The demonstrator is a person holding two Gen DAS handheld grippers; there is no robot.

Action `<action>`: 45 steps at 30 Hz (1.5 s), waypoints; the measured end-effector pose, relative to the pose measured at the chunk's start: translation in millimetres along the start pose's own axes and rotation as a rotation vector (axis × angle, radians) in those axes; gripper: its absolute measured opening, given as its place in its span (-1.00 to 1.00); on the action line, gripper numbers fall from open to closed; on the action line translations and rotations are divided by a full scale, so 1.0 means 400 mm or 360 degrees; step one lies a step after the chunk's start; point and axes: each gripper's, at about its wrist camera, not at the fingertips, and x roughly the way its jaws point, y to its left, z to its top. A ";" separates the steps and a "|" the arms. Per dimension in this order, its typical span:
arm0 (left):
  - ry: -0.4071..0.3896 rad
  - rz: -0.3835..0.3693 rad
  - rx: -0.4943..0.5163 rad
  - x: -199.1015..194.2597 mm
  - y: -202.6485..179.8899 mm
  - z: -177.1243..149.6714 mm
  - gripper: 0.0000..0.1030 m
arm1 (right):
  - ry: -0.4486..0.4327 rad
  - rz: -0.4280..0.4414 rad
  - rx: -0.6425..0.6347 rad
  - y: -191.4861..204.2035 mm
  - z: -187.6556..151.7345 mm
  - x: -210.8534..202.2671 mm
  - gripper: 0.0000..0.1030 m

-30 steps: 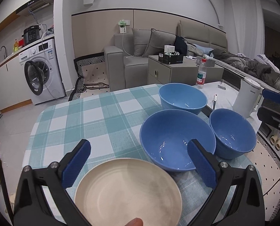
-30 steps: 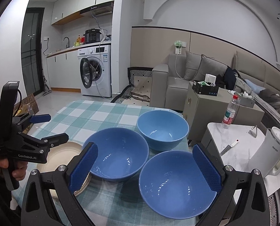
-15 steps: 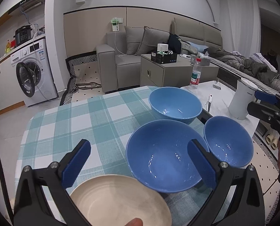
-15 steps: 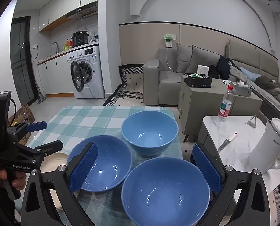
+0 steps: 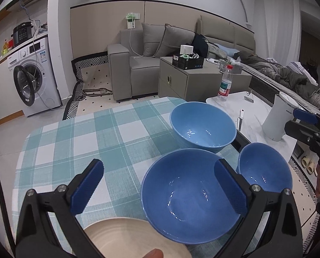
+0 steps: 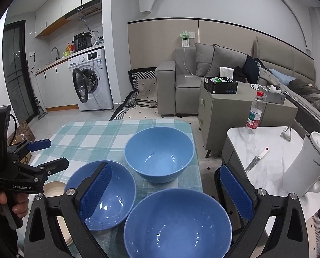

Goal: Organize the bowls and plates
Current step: 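Bring the open left and right grippers to the rim of the large blue bowl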

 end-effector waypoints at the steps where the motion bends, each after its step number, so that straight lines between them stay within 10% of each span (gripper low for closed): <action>1: 0.0007 0.0001 0.0001 0.007 0.001 0.002 1.00 | 0.0008 -0.0002 0.0005 -0.005 0.001 0.010 0.99; 45: 0.0213 -0.0143 0.0039 0.242 -0.035 0.107 0.96 | 0.0292 -0.0036 0.0140 -0.119 0.040 0.279 0.97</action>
